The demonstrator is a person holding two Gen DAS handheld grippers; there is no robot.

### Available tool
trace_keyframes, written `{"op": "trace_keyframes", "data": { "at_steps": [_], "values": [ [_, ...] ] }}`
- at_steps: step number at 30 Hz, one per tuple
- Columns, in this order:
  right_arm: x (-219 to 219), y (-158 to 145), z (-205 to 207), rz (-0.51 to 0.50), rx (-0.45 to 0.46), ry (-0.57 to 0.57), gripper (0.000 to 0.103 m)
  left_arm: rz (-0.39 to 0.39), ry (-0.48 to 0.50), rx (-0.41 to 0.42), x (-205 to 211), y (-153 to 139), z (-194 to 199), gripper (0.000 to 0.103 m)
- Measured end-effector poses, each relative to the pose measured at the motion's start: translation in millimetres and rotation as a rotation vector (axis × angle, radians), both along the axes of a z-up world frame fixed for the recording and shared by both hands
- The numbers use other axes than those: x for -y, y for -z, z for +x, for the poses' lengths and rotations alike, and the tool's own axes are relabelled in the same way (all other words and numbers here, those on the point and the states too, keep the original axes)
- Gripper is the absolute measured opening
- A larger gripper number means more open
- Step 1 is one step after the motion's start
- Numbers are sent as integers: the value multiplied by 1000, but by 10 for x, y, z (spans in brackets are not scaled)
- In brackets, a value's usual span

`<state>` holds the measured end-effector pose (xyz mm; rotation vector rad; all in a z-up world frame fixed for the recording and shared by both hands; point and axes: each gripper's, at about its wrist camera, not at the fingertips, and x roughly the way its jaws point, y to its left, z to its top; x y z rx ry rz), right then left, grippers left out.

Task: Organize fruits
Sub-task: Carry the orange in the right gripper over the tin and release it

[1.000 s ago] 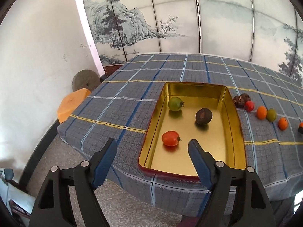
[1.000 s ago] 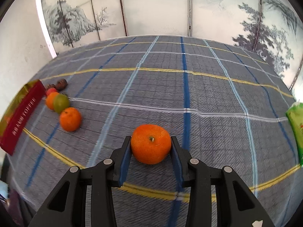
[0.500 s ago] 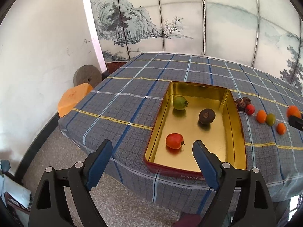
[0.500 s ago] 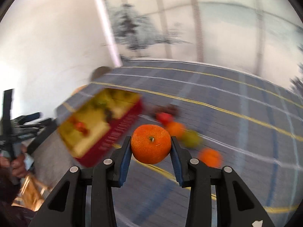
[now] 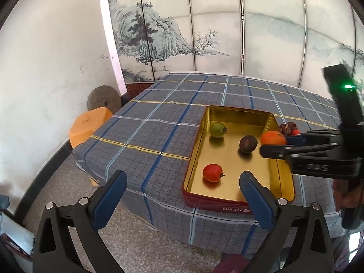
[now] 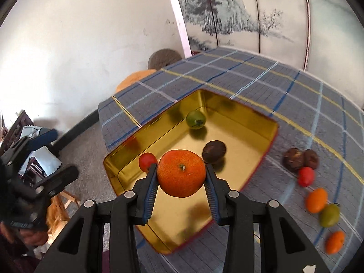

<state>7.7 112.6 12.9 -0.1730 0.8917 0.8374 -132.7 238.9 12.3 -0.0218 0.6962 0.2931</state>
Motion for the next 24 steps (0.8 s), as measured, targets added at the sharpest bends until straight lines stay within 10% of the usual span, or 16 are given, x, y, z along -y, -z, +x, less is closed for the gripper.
{"op": "trace_keyframes", "data": {
  "at_steps": [24],
  "values": [
    [-420, 266, 320, -83, -45, 109, 39, 88, -29, 17, 31, -90, -81, 99]
  ]
}}
